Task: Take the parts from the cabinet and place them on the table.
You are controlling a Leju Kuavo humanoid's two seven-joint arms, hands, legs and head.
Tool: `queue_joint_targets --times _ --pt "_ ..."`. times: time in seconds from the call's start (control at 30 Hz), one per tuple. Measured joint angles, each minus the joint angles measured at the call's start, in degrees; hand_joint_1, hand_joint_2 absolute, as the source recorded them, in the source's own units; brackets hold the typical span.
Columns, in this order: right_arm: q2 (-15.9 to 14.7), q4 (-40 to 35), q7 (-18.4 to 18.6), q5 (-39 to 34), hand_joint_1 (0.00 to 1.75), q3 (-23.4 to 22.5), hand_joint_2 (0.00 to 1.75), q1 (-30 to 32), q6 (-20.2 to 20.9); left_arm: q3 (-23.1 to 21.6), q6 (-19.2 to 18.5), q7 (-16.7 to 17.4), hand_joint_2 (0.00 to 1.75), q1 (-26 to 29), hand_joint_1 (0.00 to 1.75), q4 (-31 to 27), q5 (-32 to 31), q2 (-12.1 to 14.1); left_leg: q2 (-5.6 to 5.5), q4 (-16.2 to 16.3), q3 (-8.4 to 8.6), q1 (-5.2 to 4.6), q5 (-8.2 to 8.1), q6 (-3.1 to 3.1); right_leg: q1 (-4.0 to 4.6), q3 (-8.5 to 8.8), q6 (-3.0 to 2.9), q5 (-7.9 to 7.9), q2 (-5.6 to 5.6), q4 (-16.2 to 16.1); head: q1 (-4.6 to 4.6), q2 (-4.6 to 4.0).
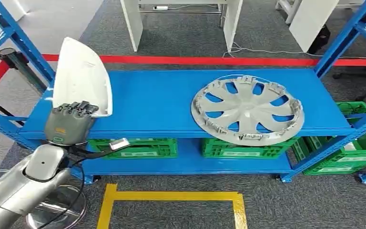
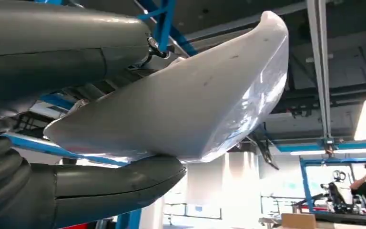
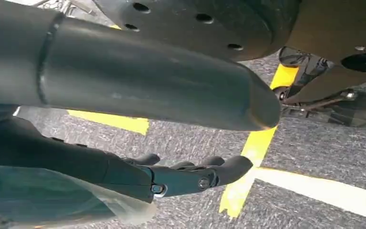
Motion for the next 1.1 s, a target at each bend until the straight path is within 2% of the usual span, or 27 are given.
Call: queue_joint_targets --times 0.13,0.17,0.2,0.23,0.27,0.33,0.37,0.4,0.43,0.47,0.5,0.53,0.57,0.67,0.7,0.73,0.77,0.8,0.83,0.87,0.9,0.93,0.97,1.0,1.03,1.07,1.1 --pt "0.02 -0.9 0.2 0.61 0.0 0.0 0.0 -0.01 -0.48 0.81 0.0 0.0 1.75 1.16 1.75 -1.99 -0.81 0.74 0.0 0.32 -0.29 -0.17 -0.02 0.38 -0.16 -0.1 0.45 0.22 0.0 -0.06 0.0 0.0" --pt "0.02 -1.07 0.2 0.79 0.0 -0.02 0.0 0.0 -0.66 1.14 0.0 0.0 1.75 1.55 1.75 -2.69 -1.01 1.09 0.01 0.42 -0.32 -0.22 0.33 0.72 -0.21 -0.08 0.8 0.63 0.05 -0.16 -0.02 0.0" --pt "0.0 -1.33 0.13 1.05 0.0 -0.02 0.0 0.01 -1.01 1.47 0.0 -0.02 1.75 1.91 1.75 -3.57 -1.09 1.38 0.14 -0.47 -0.32 0.24 0.86 1.21 -0.02 -0.15 0.97 0.38 0.12 -0.06 0.0 0.0" --pt "0.0 -1.51 -0.11 1.31 0.0 -0.02 0.0 0.03 -1.66 1.75 -0.13 0.0 1.75 2.23 1.75 -4.43 -1.18 1.57 0.47 -0.77 -0.22 0.43 1.31 1.5 -0.04 -1.04 1.01 -0.98 -0.21 0.8 0.07 0.0" --pt "0.02 -1.9 -0.19 1.73 0.0 -0.02 0.0 0.01 -2.25 1.9 -0.22 0.09 1.75 2.52 1.75 -5.33 -1.23 1.96 0.45 -0.82 -0.48 0.46 1.53 1.83 -0.01 -2.14 0.96 -3.14 -0.25 3.59 0.18 0.0" --pt "0.02 -2.84 -0.41 2.25 0.0 -0.04 0.0 -0.05 -2.82 2.25 -0.31 0.09 1.75 3.76 1.75 -6.87 -1.33 2.65 0.61 -0.74 -1.05 0.34 1.7 1.93 -0.12 -6.2 1.08 -7.71 -0.27 13.25 0.13 0.0" --pt "0.02 -3.46 -0.44 2.45 0.0 -0.07 0.0 0.04 -3.08 2.32 -0.5 0.09 1.75 4.38 1.75 -7.52 -1.42 3.02 0.7 -0.67 -1.28 0.29 1.77 1.93 -0.12 -7.89 1.13 -8.94 -0.28 17.18 0.2 0.0" --pt "0.02 -4.16 -0.44 2.82 0.0 -0.11 0.0 0.09 -3.21 2.3 -0.68 0.09 1.75 4.94 1.75 -8.07 -1.47 3.39 0.72 -0.58 -1.44 0.29 1.85 1.83 -0.11 -8.33 1.14 -8.56 -0.28 18.35 0.17 0.0" --pt "0.02 -4.85 -0.46 3.0 0.0 -0.15 0.0 0.1 -3.21 2.3 -0.74 0.18 1.75 5.42 1.75 -8.55 -1.47 3.7 0.74 -0.48 -1.5 0.29 1.87 1.79 -0.12 -7.33 1.09 -6.77 -0.29 16.73 0.17 0.0" --pt "0.02 -5.47 -0.63 3.1 0.0 -0.26 0.0 0.08 -3.04 2.3 -0.76 0.26 1.75 5.7 1.75 -8.99 -1.47 4.18 0.73 -0.38 -1.53 0.3 1.88 1.76 -0.12 -5.32 0.99 -4.27 -0.3 12.91 0.15 0.0" --pt "0.02 -6.22 -0.92 3.13 0.0 -0.48 0.0 0.02 -2.69 2.3 -0.74 0.24 1.75 5.85 1.75 -9.51 -1.47 4.5 0.72 -0.14 -1.54 0.31 1.83 1.68 -0.13 -2.66 0.78 -1.57 -0.27 7.66 0.18 0.0" --pt "0.02 -6.76 -1.14 3.13 0.0 -0.66 0.0 -0.09 -2.43 2.3 -0.77 0.24 1.75 5.91 1.75 -9.93 -1.47 4.77 0.7 0.16 -1.63 0.33 1.69 1.47 -0.12 -0.33 0.51 -0.23 -0.19 2.5 0.17 0.0" --pt "0.02 -7.21 -1.2 3.13 0.0 -0.72 0.0 -0.29 -2.21 2.3 -0.76 0.24 1.75 5.97 1.75 -10.32 -1.47 5.03 0.6 0.4 -2.16 0.09 1.77 0.96 0.1 1.21 0.31 -0.9 0.02 1.74 0.13 0.0" --pt "0.07 -8.37 -1.46 3.24 0.0 -0.98 0.0 -0.35 -1.99 2.25 -0.79 0.26 1.75 6.32 1.75 -10.95 -1.47 5.71 0.44 0.52 -2.7 0.38 2.52 -0.17 0.34 0.65 -0.02 -0.83 -0.02 1.19 0.13 0.0" --pt "0.13 -8.76 -1.61 3.45 0.0 -1.05 0.0 -0.32 -1.64 2.3 -0.77 0.24 1.75 6.36 1.75 -11.08 -1.47 5.99 0.32 0.68 -3.02 0.06 2.76 -0.57 0.02 0.54 -0.31 -0.68 -0.16 0.49 0.15 0.0" --pt "0.44 -9.27 -1.85 3.87 0.0 -1.11 0.0 -0.49 -1.16 2.42 -0.7 0.22 1.75 6.55 1.75 -11.13 -1.47 6.29 0.69 1.3 -3.6 0.24 1.5 -0.9 -0.33 0.15 -1.06 -0.15 -0.46 0.22 0.01 0.0" --pt "0.46 -9.46 -2.01 4.02 0.0 -1.27 0.0 -0.6 -1.09 2.63 -0.59 0.2 1.75 6.56 1.75 -11.13 -1.47 6.6 1.17 3.3 -4.36 0.32 -0.76 -1.34 -0.33 -0.33 -1.65 0.21 -0.55 0.16 -0.31 0.0" --pt "0.74 -10.03 -2.34 4.44 0.0 -1.62 0.0 -0.67 -1.12 2.98 -0.37 0.15 1.75 6.64 1.75 -11.13 -1.47 6.77 1.32 7.52 -5.8 0.71 -3.77 -1.75 -0.28 -0.92 -2.01 0.52 -0.68 0.18 -0.55 0.0" --pt "1.05 -10.73 -2.64 5.29 0.0 -1.81 0.0 -0.77 -1.27 3.24 -0.24 0.02 1.75 6.87 1.75 -11.13 -1.44 6.8 1.36 12.18 -7.31 0.97 -6.44 -2.07 -0.21 -1.46 -2.05 0.93 -0.81 0.22 -0.48 0.0" --pt "1.38 -11.43 -2.73 6.22 0.0 -1.99 0.0 -0.93 -1.35 3.39 -0.18 -0.24 1.75 7.21 1.75 -11.13 -1.47 6.82 1.37 16.04 -8.45 1.13 -8.15 -2.32 -0.17 -1.99 -2.05 1.32 -0.9 0.29 -0.48 0.0" --pt "1.55 -11.91 -2.73 6.89 0.0 -2.12 0.0 -1.11 -1.4 3.48 -0.15 -0.5 1.75 7.54 1.75 -11.13 -1.47 6.82 1.37 17.98 -8.7 1.26 -8.35 -2.5 -0.17 -2.5 -2.0 1.69 -0.99 0.33 -0.55 0.0" --pt "1.94 -12.5 -2.73 7.54 0.0 -2.38 0.0 -1.28 -1.38 3.56 -0.13 -0.72 1.75 7.78 1.75 -11.13 -1.44 6.82 1.38 17.35 -7.77 1.44 -6.95 -2.67 -0.18 -3.04 -1.89 2.06 -1.09 0.43 -0.55 0.0" --pt "2.21 -12.9 -2.62 8.03 0.0 -2.6 0.0 -1.48 -1.27 3.63 -0.13 -0.83 1.75 7.82 1.75 -11.13 -1.44 6.82 1.41 14.59 -5.96 1.6 -4.72 -2.77 -0.2 -3.54 -1.72 2.39 -1.21 0.56 -0.52 0.0" --pt "2.4 -13.28 -2.43 8.67 0.0 -2.86 0.0 -1.75 -1.16 3.78 -0.13 -0.9 1.75 7.8 1.75 -11.13 -1.44 6.82 1.47 9.78 -3.07 1.73 -2.24 -2.8 -0.24 -4.02 -1.49 2.67 -1.28 0.77 -0.52 0.0" --pt "2.6 -13.62 -2.21 9.27 0.0 -3.15 0.0 -2.08 -1.03 4.07 -0.13 -0.96 1.75 7.79 1.75 -11.13 -1.44 6.8 1.62 4.61 0.08 1.84 -0.62 -2.8 -0.29 -4.4 -1.25 2.97 -1.3 0.96 -0.5 0.0" --pt "2.62 -13.99 -2.05 10.24 0.0 -3.52 0.0 -2.41 -1.03 4.35 -0.17 -0.96 1.75 7.69 1.75 -11.15 -1.46 6.75 1.83 0.66 2.25 1.75 -1.9 -2.78 -0.09 -4.79 -0.77 3.31 -1.29 1.09 -0.55 0.0" --pt "2.73 -14.36 -1.9 11.24 0.0 -3.78 0.0 -2.82 -1.03 4.46 -0.2 -0.98 1.75 7.6 1.75 -11.19 -1.44 6.71 1.63 -0.77 2.77 1.37 -1.93 -2.44 -0.07 -5.12 -0.35 3.87 -1.3 1.17 -0.52 0.0"
